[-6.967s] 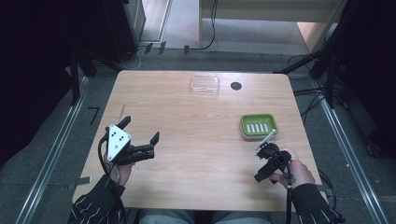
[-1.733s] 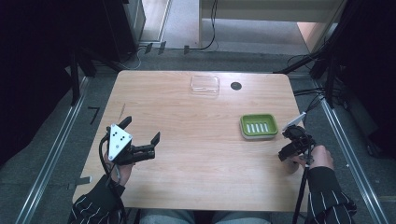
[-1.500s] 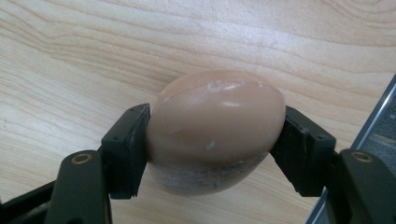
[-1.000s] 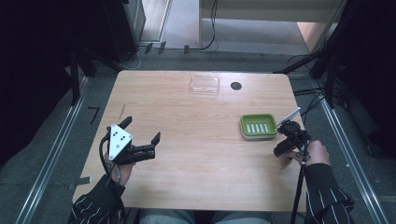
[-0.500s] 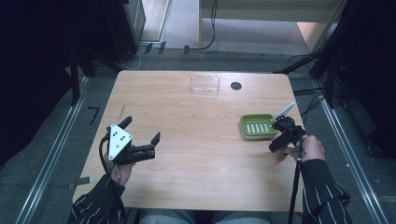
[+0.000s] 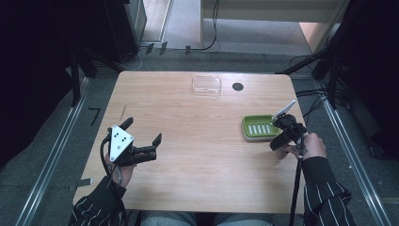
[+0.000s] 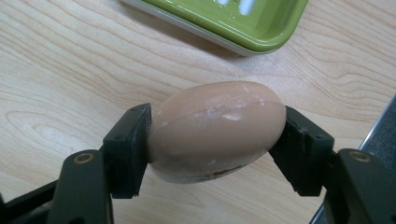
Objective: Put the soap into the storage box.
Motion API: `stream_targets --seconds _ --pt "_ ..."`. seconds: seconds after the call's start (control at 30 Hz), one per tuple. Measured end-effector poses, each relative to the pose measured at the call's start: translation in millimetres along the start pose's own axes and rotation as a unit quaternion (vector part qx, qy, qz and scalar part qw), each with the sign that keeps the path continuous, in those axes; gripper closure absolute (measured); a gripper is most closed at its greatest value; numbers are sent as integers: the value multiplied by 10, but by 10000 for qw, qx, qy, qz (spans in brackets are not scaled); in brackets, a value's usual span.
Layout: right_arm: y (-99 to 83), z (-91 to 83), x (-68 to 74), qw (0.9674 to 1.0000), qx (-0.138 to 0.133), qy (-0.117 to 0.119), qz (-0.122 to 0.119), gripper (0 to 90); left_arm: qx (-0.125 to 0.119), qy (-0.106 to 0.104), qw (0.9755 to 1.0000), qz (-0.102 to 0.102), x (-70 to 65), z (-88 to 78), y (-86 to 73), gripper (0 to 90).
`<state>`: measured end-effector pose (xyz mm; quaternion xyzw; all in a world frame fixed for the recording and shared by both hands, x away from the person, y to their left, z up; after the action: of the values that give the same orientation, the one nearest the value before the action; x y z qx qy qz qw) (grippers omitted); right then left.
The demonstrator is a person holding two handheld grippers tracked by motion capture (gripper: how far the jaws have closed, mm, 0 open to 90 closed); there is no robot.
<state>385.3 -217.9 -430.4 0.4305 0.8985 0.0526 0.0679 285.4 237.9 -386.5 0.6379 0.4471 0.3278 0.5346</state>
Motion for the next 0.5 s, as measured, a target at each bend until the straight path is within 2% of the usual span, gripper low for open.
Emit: stream_targets --seconds 0.5 --pt "90 -39 -12 10000 -57 -27 -32 352 4 7 10000 4 2 0 -1 0"
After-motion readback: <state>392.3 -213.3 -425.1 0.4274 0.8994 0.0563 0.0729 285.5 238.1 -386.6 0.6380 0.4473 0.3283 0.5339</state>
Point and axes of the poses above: each handheld gripper's, and its own axes: z roughly forward along the jaws, y roughly out of its top, x roughly to its left, the point moved 2 cm from there along z, roughly forward along the jaws, and after that the axes turned 12 degrees about -z, right-handed, at the moved point
